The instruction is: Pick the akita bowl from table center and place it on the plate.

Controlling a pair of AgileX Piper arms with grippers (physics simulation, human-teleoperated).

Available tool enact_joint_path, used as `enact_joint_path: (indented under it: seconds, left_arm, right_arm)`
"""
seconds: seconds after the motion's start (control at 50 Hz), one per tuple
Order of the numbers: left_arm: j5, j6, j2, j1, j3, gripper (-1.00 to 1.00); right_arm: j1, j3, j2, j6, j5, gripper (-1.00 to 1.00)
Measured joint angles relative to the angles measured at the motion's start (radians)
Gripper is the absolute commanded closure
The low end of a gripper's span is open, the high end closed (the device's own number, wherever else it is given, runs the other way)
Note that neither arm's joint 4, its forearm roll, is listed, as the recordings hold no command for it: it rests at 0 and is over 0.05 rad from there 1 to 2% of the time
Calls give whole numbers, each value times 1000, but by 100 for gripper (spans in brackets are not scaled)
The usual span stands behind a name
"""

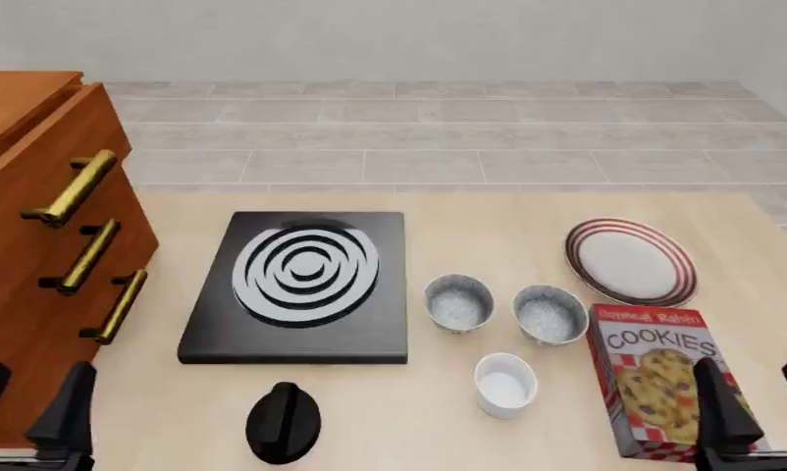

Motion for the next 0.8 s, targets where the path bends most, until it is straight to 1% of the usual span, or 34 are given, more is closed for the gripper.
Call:
enact_joint_path:
  seconds: [0.1, 0.24, 0.6, 0.8]
  left_arm:
    - [-3, 0, 4, 0, 0, -100]
    - [-5, 0, 7, 0, -1, -100]
    - [-7, 0, 10, 0, -2, -100]
    - [-7, 0, 10, 0, -2, -100]
  right_arm:
    - [3, -6, -15, 18, 18, -100]
    - [6, -16, -26, 25, 39, -100]
    - [39, -30, 40, -3, 33, -100]
    - [55, -94, 76, -15, 69, -100]
